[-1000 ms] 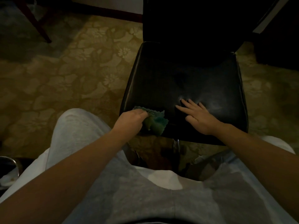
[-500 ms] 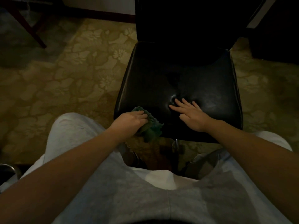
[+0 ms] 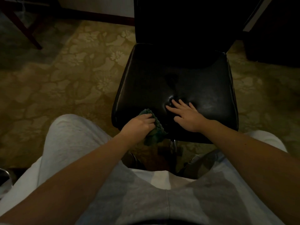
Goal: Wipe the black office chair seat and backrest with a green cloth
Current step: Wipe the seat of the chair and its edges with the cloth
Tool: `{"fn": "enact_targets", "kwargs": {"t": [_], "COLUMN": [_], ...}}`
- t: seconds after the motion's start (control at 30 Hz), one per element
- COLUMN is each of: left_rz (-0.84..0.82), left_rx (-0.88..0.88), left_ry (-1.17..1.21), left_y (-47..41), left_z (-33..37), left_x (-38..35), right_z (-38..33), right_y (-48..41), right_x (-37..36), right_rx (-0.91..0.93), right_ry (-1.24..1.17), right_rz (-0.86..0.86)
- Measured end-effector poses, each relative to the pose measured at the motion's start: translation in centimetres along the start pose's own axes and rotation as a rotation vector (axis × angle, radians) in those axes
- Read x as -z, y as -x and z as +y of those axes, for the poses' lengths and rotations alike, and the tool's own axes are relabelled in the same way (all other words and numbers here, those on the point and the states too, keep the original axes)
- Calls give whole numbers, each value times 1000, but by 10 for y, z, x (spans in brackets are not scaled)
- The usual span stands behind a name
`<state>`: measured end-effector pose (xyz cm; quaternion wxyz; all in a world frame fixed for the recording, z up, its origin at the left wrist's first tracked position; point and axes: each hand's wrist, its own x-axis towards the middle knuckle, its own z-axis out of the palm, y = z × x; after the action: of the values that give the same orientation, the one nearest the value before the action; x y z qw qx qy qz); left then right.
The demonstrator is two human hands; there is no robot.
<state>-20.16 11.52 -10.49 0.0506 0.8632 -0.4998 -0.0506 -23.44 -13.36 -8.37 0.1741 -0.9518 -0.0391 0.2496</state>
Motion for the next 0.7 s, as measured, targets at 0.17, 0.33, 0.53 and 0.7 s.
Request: {"fn": "enact_targets", "kwargs": {"t": [0.17,0.33,0.53,0.7], "left_rz": [1,-74,-50,-30], "left_rx": [-73,21,10,-51], "left_ry": [-5,-26,-3,-1], "left_y": [6,6,-5,-9], "left_z": [-21,-27,-7,2], "left_x": [4,7,0,-8], "right_z": [24,33,28,31], "right_y": [2,6,2,4], "right_x": [15,10,15,13], "right_rx": [49,-131,-142,-138], "right_ry": [148,103,91,89], "right_rz": [68,57,25,40]}}
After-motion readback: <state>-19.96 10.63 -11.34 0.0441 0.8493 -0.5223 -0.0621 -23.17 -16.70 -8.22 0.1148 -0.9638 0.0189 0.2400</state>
